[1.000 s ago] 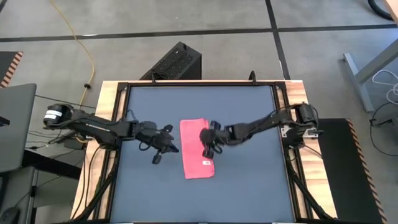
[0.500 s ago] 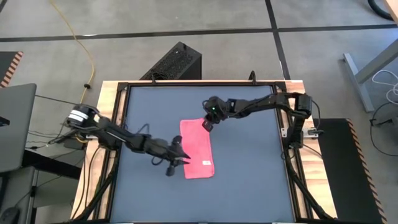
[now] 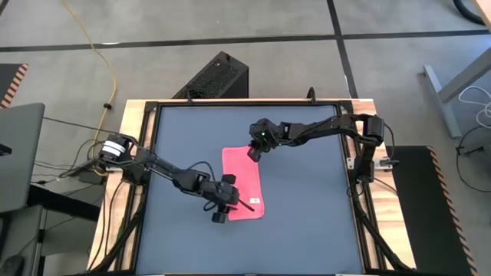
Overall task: Roll towel into tight, uniform cylinder
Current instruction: Roll the red towel
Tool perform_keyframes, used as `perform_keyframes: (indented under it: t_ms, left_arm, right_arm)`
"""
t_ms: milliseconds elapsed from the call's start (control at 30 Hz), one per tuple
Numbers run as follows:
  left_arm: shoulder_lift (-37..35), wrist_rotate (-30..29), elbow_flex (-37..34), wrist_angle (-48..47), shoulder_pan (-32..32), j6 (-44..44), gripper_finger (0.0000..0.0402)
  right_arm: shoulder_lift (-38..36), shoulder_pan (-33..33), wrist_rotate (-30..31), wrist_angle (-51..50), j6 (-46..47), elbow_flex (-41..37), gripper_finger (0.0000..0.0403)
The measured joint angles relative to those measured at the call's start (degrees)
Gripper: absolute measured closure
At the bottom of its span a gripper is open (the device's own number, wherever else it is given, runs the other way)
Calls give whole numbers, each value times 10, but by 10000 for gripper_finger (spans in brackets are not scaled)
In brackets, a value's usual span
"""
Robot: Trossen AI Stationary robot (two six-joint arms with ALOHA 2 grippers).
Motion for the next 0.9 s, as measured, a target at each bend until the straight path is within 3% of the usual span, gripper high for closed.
perform_keyframes:
  t_ms: [400,500,733,900]
  left_arm:
    - [-1,-3,0,3,0,10,240]
    - [-1,-3,0,4,1,15,240]
    - [-1,-8,0,3,3,19,240]
    - [-1,-9,0,2,3,26,240]
  right_arm:
    - [47,-2,-1,27,0,0,269]
    - [54,-1,-1,27,0,2,291]
    - [49,0,-1,35,-6,2,385]
    - [44,0,-1,53,-13,2,373]
